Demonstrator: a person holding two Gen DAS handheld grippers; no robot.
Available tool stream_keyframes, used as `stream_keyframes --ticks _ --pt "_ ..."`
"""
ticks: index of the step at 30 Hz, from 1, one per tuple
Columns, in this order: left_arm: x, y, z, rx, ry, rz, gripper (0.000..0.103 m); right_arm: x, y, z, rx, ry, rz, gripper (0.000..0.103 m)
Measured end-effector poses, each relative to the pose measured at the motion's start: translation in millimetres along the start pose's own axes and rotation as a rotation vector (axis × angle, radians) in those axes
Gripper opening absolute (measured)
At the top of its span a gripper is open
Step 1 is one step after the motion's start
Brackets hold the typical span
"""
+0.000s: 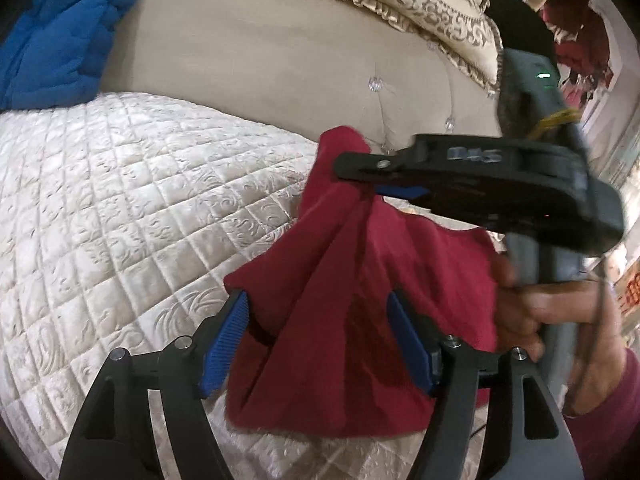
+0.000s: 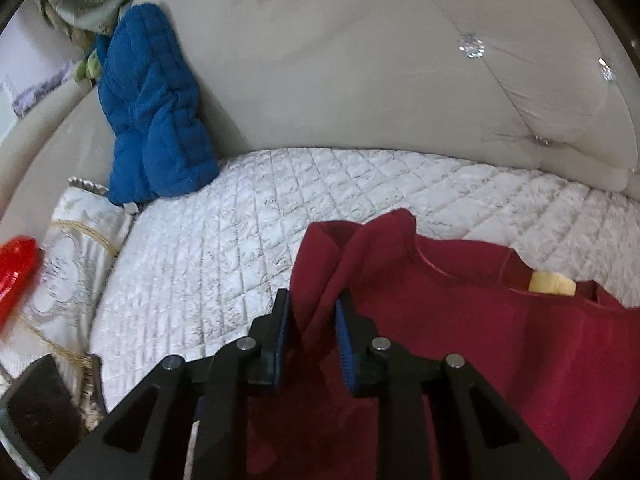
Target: Fold small clothes
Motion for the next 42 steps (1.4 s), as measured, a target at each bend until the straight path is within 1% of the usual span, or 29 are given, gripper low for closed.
stream_keyframes --ticks 1,2,3,4,5,7,9,11,13,15,17,18,19,20,21,22,23,26,29,31,35,40,42 --pt "-0.1 0.6 3.2 -0.003 0.001 -0.005 0.049 1.4 0.0 -3.1 0.001 -0.006 0.006 0.022" --pt "-0.2 0.6 5.9 -0.007 0.004 -0.013 0.043 4.1 -0.3 -7.1 0.001 -0.009 0.014 0.022" --pt "0.0 1.1 6.6 -0.011 0.009 -0.023 0.035 7.7 -0.6 -9.6 0.000 -0.011 0.026 0.022" --pt "1.5 1.0 6.5 -0.016 0.009 -0.021 0.019 8.9 -0.7 -9.5 -0.001 -0.008 0.029 0.022" --pt "3.1 0.4 5.2 -0.014 0.012 -0.016 0.013 10.8 -1.0 -10.4 -0.007 -0.002 0.032 0.022" --pt "0.9 -4.0 -0.2 -0.001 0.048 -0.018 0.008 15.2 -3.0 -10.1 -0.031 0.004 0.066 0.031" --pt "8.1 -4.0 -4.8 0.010 0.066 0.005 0.003 18.4 -5.5 -8.9 -0.040 0.005 0.113 0.068" --pt "17.1 -5.8 -5.3 0.013 0.071 0.031 0.000 16.6 -6.2 -8.6 -0.023 -0.006 0.125 0.081" --pt "22.2 -6.9 -3.8 0.012 0.079 0.043 0.000 10.2 -5.2 -0.4 -0.050 0.010 0.103 0.082" --pt "26.9 -7.3 -4.5 0.012 0.085 0.055 0.000 3.7 -2.2 13.3 -0.098 0.031 0.078 0.083" --pt "33.9 -6.7 -5.6 0.011 0.090 0.068 0.000 -3.1 2.9 23.9 -0.137 0.058 0.029 0.082" --pt "37.0 -7.0 -6.0 0.008 0.089 0.075 0.000 -6.5 5.8 25.0 -0.141 0.105 -0.022 0.073" --pt "38.3 -6.9 -7.3 0.006 0.088 0.079 0.000 -7.5 7.6 21.7 -0.126 0.142 -0.059 0.062" --pt "41.1 -7.2 -9.0 0.005 0.091 0.083 0.000 -7.2 7.9 15.5 -0.102 0.145 -0.076 0.039" --pt "45.4 -8.1 -10.8 0.005 0.100 0.087 0.000 -4.1 6.8 5.9 -0.074 0.125 -0.071 0.032" --pt "51.7 -9.8 -13.0 0.009 0.112 0.093 0.000 0.2 4.7 -4.9 -0.048 0.109 -0.061 0.031" --pt "58.5 -11.2 -16.3 0.014 0.122 0.101 0.000 4.4 2.1 -14.9 -0.032 0.100 -0.059 0.028" --pt "86.2 -17.9 -23.1 0.022 0.176 0.127 0.000 20.8 -6.4 -50.9 0.014 0.088 -0.060 0.026" --pt "126.3 -22.3 -20.2 0.024 0.231 0.179 0.000 42.3 -12.4 -90.4 0.055 0.092 -0.045 0.025" --pt "157.2 -20.1 -15.4 0.016 0.270 0.213 0.000 62.8 -13.2 -115.3 0.074 0.109 -0.032 0.024" --pt "208.5 -6.5 9.7 -0.024 0.316 0.268 0.000 112.2 -4.5 -155.9 0.101 0.163 0.019 0.023" --pt "242.5 16.0 20.9 -0.114 0.358 0.302 0.000 168.4 17.5 -178.1 0.119 0.183 0.107 0.021" --pt "250.2 18.8 19.3 -0.146 0.379 0.330 0.006 189.4 29.9 -175.0 0.125 0.219 0.133 0.021"
Point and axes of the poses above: each gripper's, at about its wrist camera, not at the fingertips, and z roughly the way its jaws point, x to its right, y to its underside, the point moved 1 cm from there along z, roughly the way its jaws point, and after that the axes turned 11 degrees about x, right-handed, at the moved point
